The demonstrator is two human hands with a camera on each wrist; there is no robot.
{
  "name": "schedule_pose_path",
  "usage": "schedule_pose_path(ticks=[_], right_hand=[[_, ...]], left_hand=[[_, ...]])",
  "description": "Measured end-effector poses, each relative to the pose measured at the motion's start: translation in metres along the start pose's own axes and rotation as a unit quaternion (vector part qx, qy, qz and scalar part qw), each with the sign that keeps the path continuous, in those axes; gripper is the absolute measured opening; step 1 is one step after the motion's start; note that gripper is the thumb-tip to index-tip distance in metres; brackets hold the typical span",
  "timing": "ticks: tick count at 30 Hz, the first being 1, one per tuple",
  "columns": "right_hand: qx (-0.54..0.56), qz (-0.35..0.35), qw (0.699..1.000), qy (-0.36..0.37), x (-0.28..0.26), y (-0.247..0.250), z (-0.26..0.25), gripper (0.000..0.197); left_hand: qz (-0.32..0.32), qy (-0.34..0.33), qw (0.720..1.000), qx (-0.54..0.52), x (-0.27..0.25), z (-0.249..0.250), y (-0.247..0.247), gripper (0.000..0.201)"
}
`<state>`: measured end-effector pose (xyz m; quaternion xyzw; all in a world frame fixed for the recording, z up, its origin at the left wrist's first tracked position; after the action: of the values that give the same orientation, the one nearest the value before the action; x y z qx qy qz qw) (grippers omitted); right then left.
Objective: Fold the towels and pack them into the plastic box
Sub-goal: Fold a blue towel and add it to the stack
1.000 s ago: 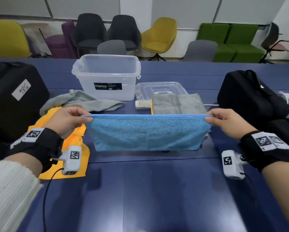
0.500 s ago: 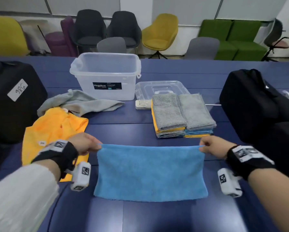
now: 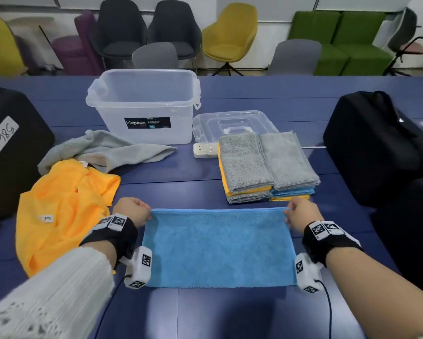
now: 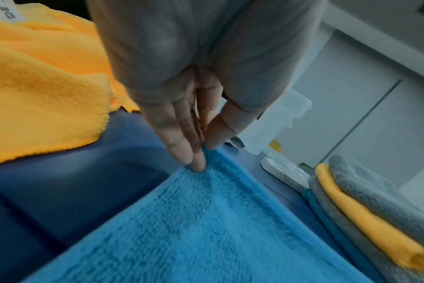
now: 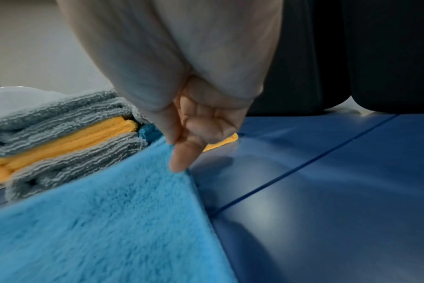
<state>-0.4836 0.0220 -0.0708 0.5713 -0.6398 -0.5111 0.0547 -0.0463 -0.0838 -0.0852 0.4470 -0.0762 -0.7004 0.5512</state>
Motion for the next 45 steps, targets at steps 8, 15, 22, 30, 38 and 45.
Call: schedule_pose_path(ticks=[8, 15, 22, 30, 38, 45], right_hand=[[-0.132, 0.012, 0.971, 0.198, -0.038, -0.036, -0.047, 0.011], [-0.366, -0.198, 0.879, 0.233, -0.052, -0.134, -0.079, 0.144], [-0.368, -0.215, 0.885, 0.187, -0.041, -0.099, -0.016, 0.163], [-0.418, -0.249, 0.858, 0.168, -0.04, -0.057, 0.011, 0.158], [-0.518, -0.25, 0.804, 0.15, -0.038, -0.046, 0.016, 0.153], [-0.558, -0.258, 0.781, 0.104, -0.04, -0.044, 0.015, 0.155]], left_hand=[[-0.028, -0.223, 0.952, 0.206, -0.045, 0.062, -0.041, 0.059], [-0.282, -0.179, 0.83, 0.446, -0.08, 0.07, -0.154, 0.148], [-0.258, -0.127, 0.841, 0.457, -0.06, 0.014, -0.114, 0.166], [-0.22, -0.024, 0.823, 0.523, -0.06, -0.008, -0.068, 0.168], [-0.201, 0.047, 0.79, 0.577, -0.068, 0.001, -0.066, 0.167], [-0.191, 0.062, 0.759, 0.619, -0.073, 0.007, -0.063, 0.167]])
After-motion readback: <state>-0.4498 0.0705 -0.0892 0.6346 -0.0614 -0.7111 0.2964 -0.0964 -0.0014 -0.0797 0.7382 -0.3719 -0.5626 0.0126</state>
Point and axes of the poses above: each hand's wrist, its own x-axis towards the middle knuckle, its own y-axis out of the back of the hand, z = x × y, the point moved 5 cm from there along x, towards the middle knuckle, and after that the axes turned 15 degrees about -z, right-handed, at the moved point
